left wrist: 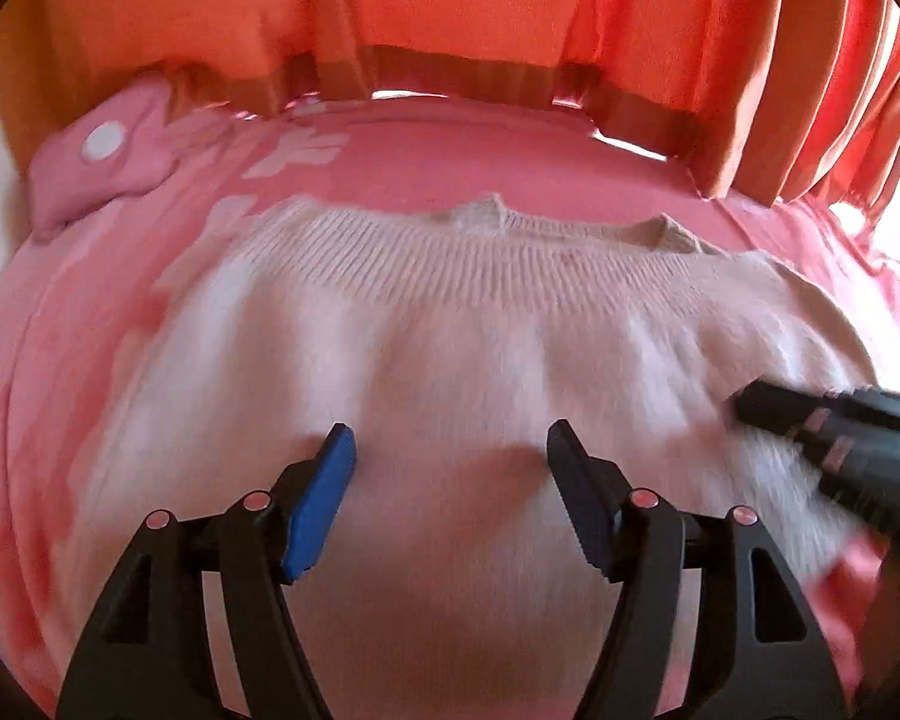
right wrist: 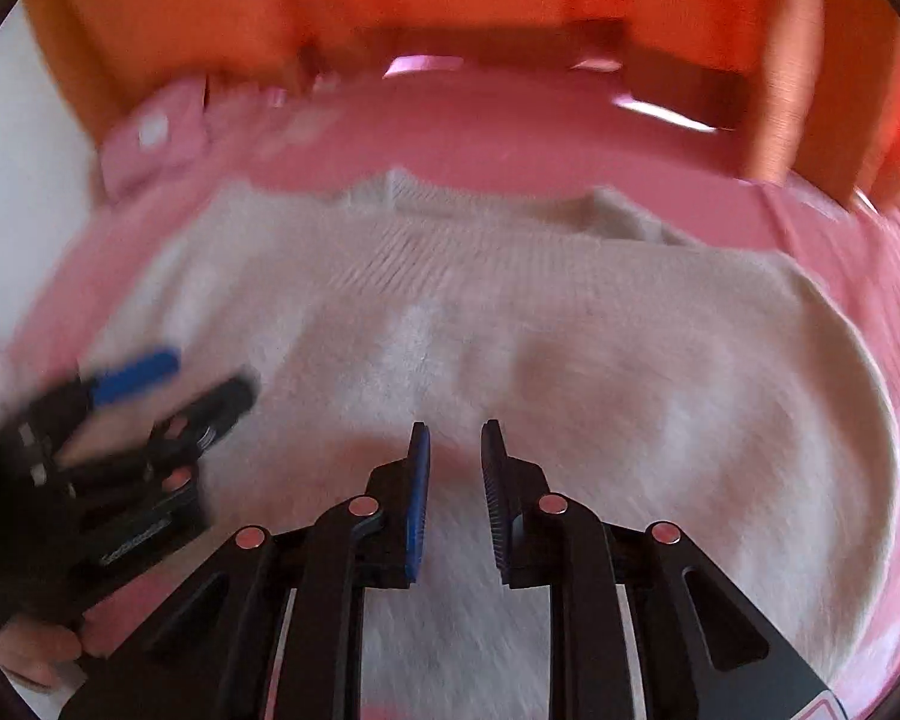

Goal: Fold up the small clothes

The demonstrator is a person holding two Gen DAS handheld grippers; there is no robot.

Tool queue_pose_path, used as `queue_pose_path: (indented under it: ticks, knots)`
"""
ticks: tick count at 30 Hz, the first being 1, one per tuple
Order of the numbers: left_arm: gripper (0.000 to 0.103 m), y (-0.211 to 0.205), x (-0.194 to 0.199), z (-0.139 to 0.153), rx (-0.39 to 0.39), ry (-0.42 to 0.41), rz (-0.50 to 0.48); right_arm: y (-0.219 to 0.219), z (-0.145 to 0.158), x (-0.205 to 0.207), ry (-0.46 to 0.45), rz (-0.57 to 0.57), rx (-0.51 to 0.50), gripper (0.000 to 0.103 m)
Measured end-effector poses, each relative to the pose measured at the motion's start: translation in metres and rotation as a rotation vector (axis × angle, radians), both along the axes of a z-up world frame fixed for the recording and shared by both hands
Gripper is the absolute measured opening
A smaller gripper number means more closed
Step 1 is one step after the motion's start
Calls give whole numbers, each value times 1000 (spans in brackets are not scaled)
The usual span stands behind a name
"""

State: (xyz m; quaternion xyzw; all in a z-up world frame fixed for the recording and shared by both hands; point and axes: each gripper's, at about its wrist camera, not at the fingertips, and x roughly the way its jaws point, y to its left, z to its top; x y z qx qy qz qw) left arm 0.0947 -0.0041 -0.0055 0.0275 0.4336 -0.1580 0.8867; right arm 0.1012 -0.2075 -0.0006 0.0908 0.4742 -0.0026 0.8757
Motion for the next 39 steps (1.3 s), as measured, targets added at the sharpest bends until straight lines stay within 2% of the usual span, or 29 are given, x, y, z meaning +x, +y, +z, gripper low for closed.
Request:
queue_pose_path:
  ticks: [2, 4, 5, 6, 7, 10, 11, 12, 14, 16, 18, 19, 22, 24, 26, 28, 32, 33, 35, 36, 38, 39]
  knots:
    - [68, 23, -15, -4, -2, -1, 41, -38, 2, -28, -13, -153, 42, 19]
    - [72, 47, -24, -14, 4, 25, 102, -85, -8, -54, 23, -339, 78, 19]
    - [72, 55, -26, -18, -13, 37, 115, -111, -23, -71, 82, -473, 82, 16]
    - [72, 59, -29, -19, -25, 33, 117, -133, -39, -83, 125, -551, 158, 3]
    - [72, 57, -30, -18, -9, 21, 112, -150, -45, -90, 118, -581, 308, 0]
    - [71, 54, -37, -15, 30, 3, 138, -152, -36, -97, 53, -604, 315, 0]
    - [70, 56, -42, -11, 14, 0, 149, -141, -26, -96, 6, -570, 281, 12]
    - [70, 62, -49, -6, -14, -5, 166, -128, -16, -95, -37, -516, 247, 16]
    - [75, 77, -60, -2, -68, -6, 225, -98, -1, -86, -107, -369, 219, 16]
    - [79, 106, -67, -2, -159, 15, 342, -66, 10, -73, -159, -229, 193, 16]
    - [81, 129, -65, -5, -236, 40, 408, -25, 18, -55, -181, -86, 117, 16]
    - [81, 139, -60, -9, -244, 64, 442, -15, 20, -54, -183, -49, 102, 16]
    - [81, 156, -48, -23, -270, 107, 495, 25, 12, -23, -140, 60, 73, 16]
    - [81, 164, -42, -36, -321, 157, 523, 39, 2, -16, -97, 95, 60, 16]
    - [86, 166, -41, -39, -354, 143, 533, 49, -14, -3, -31, 112, 47, 16]
    - [89, 160, -38, -40, -350, 140, 528, 52, -31, 4, 39, 127, 34, 16]
    - [90, 159, -33, -41, -408, 135, 547, 56, -33, 4, 14, 133, 23, 16]
    - [88, 160, -32, -41, -428, 137, 543, 54, -33, 2, 11, 133, 30, 16]
    - [59, 160, -28, -41, -480, 150, 527, 48, -33, 0, 7, 133, 49, 16]
    - [56, 159, -26, -42, -489, 163, 525, 46, -33, 0, 6, 132, 61, 16]
    - [33, 159, -25, -40, -495, 168, 537, 45, -32, 0, 7, 127, 82, 16]
    - [30, 159, -26, -37, -520, 160, 528, 43, -33, 0, 9, 124, 92, 16]
